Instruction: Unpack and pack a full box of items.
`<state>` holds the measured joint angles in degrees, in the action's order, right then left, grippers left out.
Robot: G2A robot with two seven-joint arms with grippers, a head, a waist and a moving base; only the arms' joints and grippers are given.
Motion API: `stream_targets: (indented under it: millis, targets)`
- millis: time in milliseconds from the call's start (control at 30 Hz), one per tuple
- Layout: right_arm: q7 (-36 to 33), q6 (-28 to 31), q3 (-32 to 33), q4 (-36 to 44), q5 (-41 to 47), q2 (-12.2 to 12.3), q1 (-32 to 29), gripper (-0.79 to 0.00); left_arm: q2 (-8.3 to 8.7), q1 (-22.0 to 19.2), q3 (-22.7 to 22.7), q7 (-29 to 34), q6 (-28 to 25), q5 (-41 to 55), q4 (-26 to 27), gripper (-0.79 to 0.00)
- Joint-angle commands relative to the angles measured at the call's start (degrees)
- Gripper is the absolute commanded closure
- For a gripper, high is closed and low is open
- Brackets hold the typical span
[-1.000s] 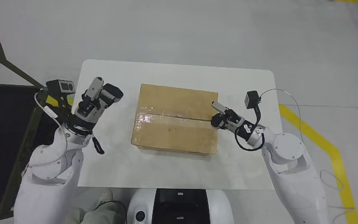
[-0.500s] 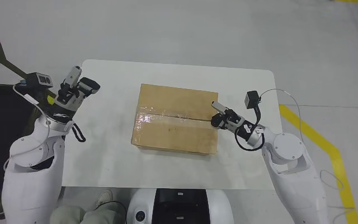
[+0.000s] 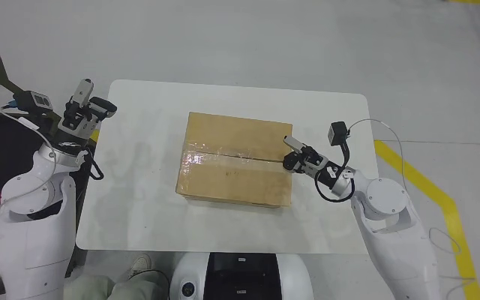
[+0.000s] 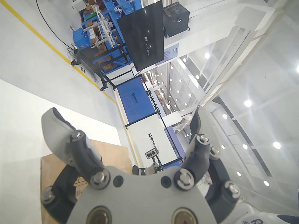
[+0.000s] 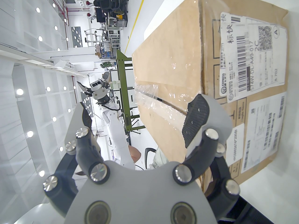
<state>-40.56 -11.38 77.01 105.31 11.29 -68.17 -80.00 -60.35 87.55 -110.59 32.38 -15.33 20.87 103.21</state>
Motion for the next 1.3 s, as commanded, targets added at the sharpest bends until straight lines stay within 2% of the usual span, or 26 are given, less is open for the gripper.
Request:
stream_targets:
  millis: [0,333,667,867,1267]
  targets:
    - [0.0,0.0,0.0,0.0,0.0,0.0,0.0,-0.785,0.0,0.03,0.0,-0.01,0.0,0.01,0.03,-0.785]
    - [0.26,0.31,-0.14,0.16,0.33,-0.04,-0.04,-0.785,0.0,0.03,0.0,-0.01,0.0,0.01,0.03,-0.785]
    - [2.15,1.41,-3.68,3.89,-1.33,-0.29,2.46,-0.785,0.0,0.03,0.0,-0.01,0.0,0.01,0.03,-0.785]
    - [2.9,-0.04,-7.67,4.41,-1.66,-0.81,6.29,-0.785,0.0,0.03,0.0,-0.01,0.0,0.01,0.03,-0.785]
    - [6.68,-1.24,-19.23,-1.49,1.96,-3.54,17.45,-0.785,0.0,0.03,0.0,-0.01,0.0,0.01,0.03,-0.785]
